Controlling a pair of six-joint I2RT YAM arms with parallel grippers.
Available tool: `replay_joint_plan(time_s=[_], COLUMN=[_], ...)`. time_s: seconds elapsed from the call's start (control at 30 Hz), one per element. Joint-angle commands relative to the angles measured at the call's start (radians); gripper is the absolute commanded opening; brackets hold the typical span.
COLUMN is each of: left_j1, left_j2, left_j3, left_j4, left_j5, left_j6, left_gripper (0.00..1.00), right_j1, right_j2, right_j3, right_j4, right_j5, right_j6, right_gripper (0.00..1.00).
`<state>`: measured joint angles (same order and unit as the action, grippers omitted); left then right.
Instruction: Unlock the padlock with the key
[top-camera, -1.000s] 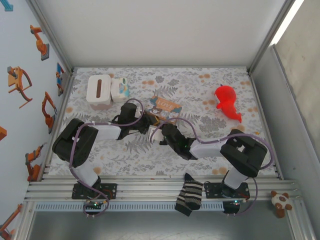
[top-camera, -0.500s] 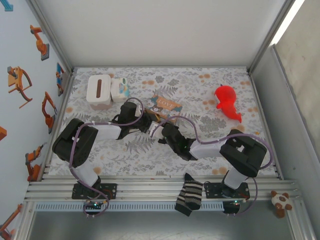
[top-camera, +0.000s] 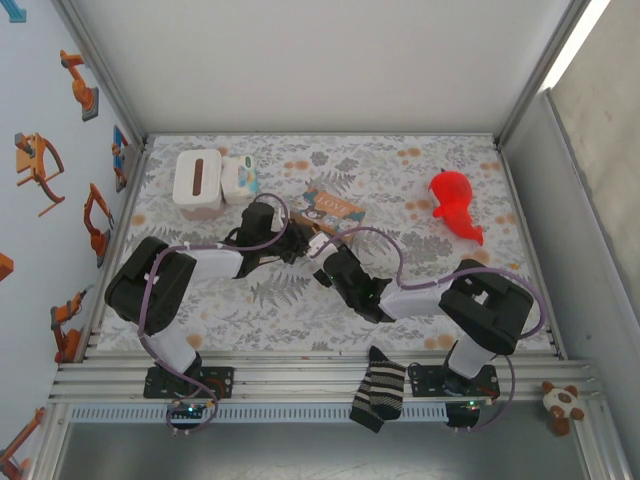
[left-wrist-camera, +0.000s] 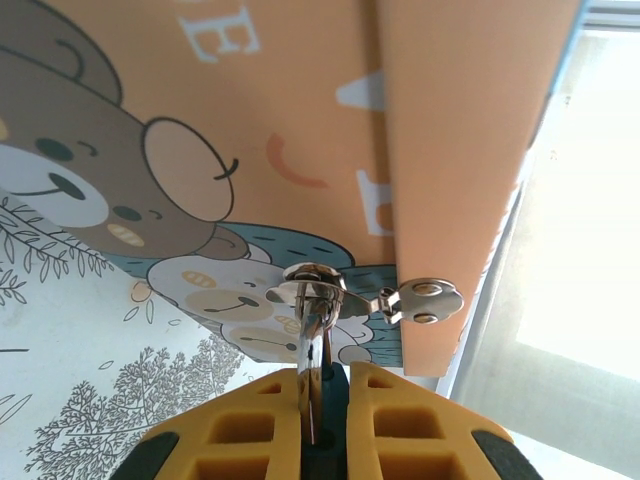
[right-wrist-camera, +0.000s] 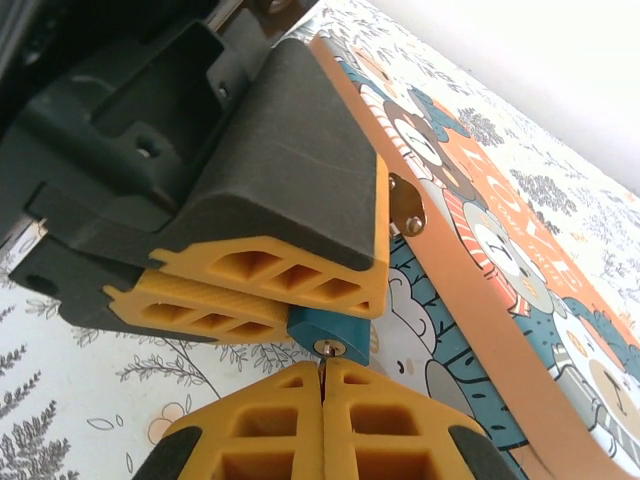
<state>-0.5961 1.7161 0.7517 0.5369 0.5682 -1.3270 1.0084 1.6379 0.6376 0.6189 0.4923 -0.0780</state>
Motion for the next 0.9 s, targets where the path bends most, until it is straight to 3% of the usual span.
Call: replay_joint_plan(time_s=[0.0,0.23,0.67,0.87], left_j1=[-0.011,-0.013,-0.034,-0.045], left_j2=[-0.002,0.034,0.165,0.188], left_j3=[0.019,0.022,0.043,0.047], left_j4=[-0.006,0.01,0.1,0.112], left_j5=[0.029,0.025,0.018,0.006], left_j6=[0.006,0.0,-0.032,-0.029], left_gripper=[0.05,0.05,0.05,0.16], right_j1=[-0.006,-0.006,-0.006,-0.006], right_j2=[0.008,0.039,0.116,0.133], right_j3=[0.006,0.003,-0.047,-0.064], right_j4=[0.041,0.042,0.074,0.08], right_j5=[0.085,0.068,0.095,0.085], right_j6=[0.13,0.234,0.198,0.201], right_gripper=[0.0,0.0,0.0,0.0])
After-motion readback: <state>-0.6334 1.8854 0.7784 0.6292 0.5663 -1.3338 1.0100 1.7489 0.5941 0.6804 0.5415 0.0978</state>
